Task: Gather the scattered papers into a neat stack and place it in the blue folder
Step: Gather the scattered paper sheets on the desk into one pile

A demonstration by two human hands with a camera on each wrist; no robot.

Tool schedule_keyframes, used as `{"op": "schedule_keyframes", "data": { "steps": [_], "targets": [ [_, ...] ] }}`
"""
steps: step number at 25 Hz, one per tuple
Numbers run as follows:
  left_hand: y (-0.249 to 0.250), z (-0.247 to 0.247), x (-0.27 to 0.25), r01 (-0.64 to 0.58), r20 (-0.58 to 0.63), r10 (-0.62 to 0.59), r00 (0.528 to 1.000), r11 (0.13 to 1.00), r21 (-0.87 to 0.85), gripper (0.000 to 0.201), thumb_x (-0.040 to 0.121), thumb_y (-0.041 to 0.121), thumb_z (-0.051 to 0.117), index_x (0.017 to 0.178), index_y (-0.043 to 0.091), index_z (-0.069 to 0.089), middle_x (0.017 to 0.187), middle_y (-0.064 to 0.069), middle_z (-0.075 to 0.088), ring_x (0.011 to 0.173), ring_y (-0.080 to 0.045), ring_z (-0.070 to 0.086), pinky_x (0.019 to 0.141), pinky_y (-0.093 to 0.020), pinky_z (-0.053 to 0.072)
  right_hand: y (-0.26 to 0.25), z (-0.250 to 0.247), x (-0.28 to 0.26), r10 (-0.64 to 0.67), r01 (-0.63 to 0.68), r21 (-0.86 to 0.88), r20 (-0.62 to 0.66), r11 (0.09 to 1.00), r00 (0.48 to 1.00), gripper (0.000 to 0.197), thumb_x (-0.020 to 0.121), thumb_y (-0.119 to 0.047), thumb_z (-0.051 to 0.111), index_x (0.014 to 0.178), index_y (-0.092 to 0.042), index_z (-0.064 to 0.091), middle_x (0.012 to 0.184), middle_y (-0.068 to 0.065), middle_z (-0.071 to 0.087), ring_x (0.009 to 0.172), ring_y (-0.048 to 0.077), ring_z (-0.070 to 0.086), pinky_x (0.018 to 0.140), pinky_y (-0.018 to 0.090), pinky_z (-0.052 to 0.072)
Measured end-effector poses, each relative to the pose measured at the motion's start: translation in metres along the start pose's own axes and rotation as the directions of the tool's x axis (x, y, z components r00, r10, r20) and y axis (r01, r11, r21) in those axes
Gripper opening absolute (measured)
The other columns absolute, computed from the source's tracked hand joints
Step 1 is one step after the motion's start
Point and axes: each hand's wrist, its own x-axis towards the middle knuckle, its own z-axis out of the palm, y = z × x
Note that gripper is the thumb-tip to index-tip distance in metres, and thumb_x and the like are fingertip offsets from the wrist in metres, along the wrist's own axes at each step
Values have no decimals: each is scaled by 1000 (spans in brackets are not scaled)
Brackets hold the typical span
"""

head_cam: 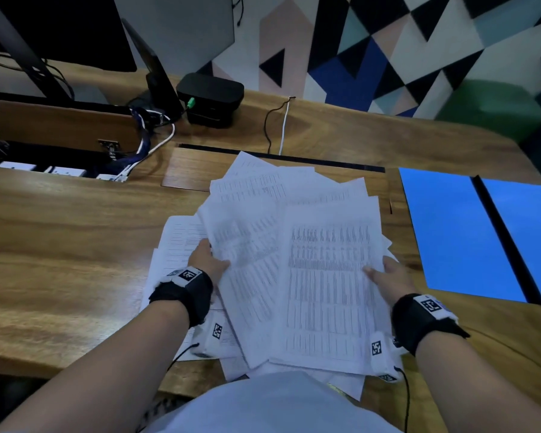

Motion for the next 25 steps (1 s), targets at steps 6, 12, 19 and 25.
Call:
{"op": "schedule_keyframes", "data": {
  "steps": [6, 12, 19, 25],
  "targets": [
    [16, 33, -34, -12, 207, 55, 977, 979, -205, 65, 93, 40, 51, 144, 9, 26, 142, -11, 46, 127, -28, 47, 95, -30, 38, -19, 50, -16, -82, 91, -38, 182, 995, 980, 35, 95, -24, 50, 121, -1, 54, 122, 13, 60, 113, 29, 56, 92, 34, 44],
    [-11, -13, -11, -50, -94, 22, 995, 951, -304, 54, 77, -2, 57, 129, 10, 46, 119, -16, 62, 108, -33, 60, 90, -37, 49, -44, 67, -10, -21, 27, 138, -44, 990, 999, 25, 93, -12, 50, 117, -15, 46, 113, 17, 64, 86, 27, 60, 74, 37, 50],
    [-71, -59, -7, 166, -125, -189, 974, 970, -175, 54, 83, -3, 47, 136, 10, 41, 119, -19, 59, 91, -31, 54, 64, -33, 46, -63, 103, -12, -57, 101, -295, 154, 950, 986, 65, 79, -40, 71, 130, -8, 46, 131, 14, 45, 116, 30, 52, 93, 35, 45],
    [-50, -63, -9, 24, -179, -81, 980, 954, -299, 37, 87, 1, 52, 123, 9, 54, 111, -16, 64, 95, -31, 61, 82, -40, 51, -70, 102, -12, -145, 158, -83, 147, 984, 978, 43, 87, -2, 54, 129, -3, 47, 128, 17, 57, 113, 29, 56, 88, 28, 42]
  ]
}}
